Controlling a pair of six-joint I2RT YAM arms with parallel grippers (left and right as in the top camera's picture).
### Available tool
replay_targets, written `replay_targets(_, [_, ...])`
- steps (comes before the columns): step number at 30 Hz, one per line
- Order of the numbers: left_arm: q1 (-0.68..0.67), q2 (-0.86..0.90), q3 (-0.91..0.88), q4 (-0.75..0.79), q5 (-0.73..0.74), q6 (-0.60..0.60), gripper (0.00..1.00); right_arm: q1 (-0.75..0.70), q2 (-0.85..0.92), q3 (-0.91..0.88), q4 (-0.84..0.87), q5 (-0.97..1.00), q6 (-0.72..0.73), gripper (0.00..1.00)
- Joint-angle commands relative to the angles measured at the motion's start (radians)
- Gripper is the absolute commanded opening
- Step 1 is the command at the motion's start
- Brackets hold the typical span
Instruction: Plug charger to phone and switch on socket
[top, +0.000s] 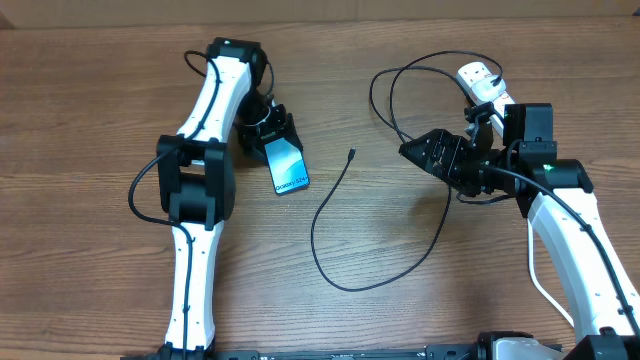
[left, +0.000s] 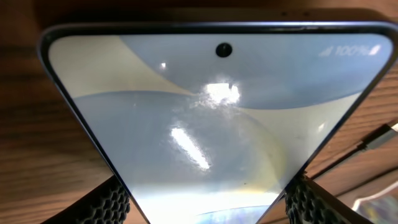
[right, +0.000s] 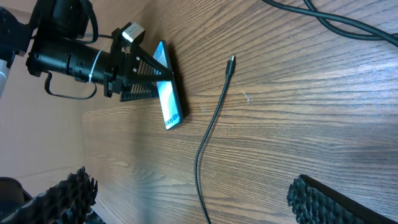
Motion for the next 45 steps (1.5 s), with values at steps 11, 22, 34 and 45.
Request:
replay_targets(11, [-0.080,0.020,0.016,0.031,-0.319,-0.085,0.87,-0.002,0.004,0.018,-0.006,-0.013,0.004,1.00])
replay_targets(22, [-0.139,0.010,0.013,-0.047,-0.468,-0.212,0.94,-0.002,0.005,0.018,-0.009,-0.011,0.004,1.00])
replay_targets(34, [-0.277,-0.339,-0.042,-0.110,-0.537,-0.275,0.91,-0.002,0.005,0.017,-0.013,0.056,0.003,1.00])
replay_targets(45, [-0.256,-0.677,-0.528,0.213,-0.496,-0.240,0.98,-0.002,0.005,0.017,-0.010,0.100,0.004,1.00])
